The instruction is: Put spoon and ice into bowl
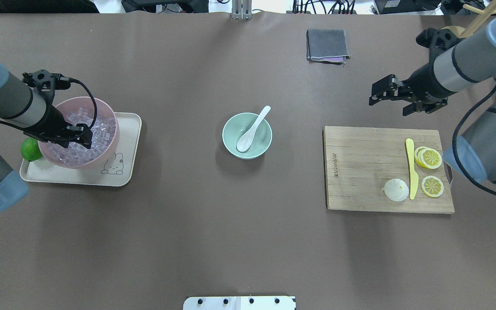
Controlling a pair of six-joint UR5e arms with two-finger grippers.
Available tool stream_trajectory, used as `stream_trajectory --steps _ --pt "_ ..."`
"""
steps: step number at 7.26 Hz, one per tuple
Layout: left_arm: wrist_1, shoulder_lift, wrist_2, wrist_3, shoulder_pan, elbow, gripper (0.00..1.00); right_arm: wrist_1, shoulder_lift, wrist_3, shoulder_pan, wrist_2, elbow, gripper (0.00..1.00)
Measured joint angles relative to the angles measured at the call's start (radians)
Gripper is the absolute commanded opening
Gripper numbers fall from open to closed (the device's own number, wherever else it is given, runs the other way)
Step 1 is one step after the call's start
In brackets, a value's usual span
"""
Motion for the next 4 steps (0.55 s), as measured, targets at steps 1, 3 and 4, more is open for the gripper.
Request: stream_trajectory --steps 1,3,4 --pt "0.000 -0.003 0.000 -0.001 0.001 0.004 0.63 0.000 -0.030 -0.056 0.037 0.032 0.004 1.00" --pt "0.000 -0.005 -0.009 -0.002 0.001 0.013 0.63 0.000 -0.050 -0.097 0.063 0.055 0.006 1.00" --pt "0.000 -0.005 -0.023 -0.007 0.001 0.015 0.58 0.000 -0.053 -0.101 0.067 0.057 0.006 1.00"
